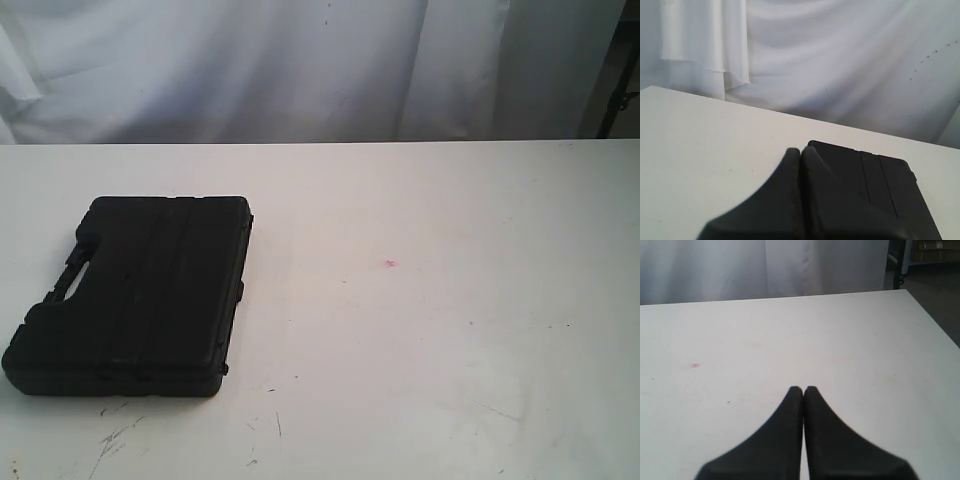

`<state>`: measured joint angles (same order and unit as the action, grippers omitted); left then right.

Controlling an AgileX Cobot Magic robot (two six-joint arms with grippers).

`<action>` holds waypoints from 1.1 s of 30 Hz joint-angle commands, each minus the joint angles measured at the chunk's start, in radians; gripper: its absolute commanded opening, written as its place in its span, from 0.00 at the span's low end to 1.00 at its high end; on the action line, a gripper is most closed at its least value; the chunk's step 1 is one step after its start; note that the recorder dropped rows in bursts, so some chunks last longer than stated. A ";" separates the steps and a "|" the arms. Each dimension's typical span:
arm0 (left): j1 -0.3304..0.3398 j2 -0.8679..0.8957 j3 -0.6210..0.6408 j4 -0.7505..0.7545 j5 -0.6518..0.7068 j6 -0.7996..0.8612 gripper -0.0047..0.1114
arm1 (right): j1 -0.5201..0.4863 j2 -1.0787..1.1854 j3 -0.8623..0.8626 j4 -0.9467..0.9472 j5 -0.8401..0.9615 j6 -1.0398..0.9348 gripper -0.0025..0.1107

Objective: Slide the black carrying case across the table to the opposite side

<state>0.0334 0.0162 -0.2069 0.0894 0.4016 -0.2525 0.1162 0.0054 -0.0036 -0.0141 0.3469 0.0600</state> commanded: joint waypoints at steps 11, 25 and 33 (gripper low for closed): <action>0.002 -0.009 0.125 -0.126 -0.050 0.184 0.04 | -0.007 -0.005 0.004 -0.003 -0.001 0.001 0.02; 0.002 -0.016 0.207 -0.150 -0.085 0.261 0.04 | -0.007 -0.005 0.004 -0.003 -0.001 0.001 0.02; 0.002 -0.016 0.207 -0.151 -0.085 0.263 0.04 | -0.007 -0.005 0.004 -0.003 -0.001 0.001 0.02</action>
<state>0.0340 0.0042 -0.0039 -0.0543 0.3353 0.0000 0.1162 0.0054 -0.0036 -0.0141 0.3469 0.0600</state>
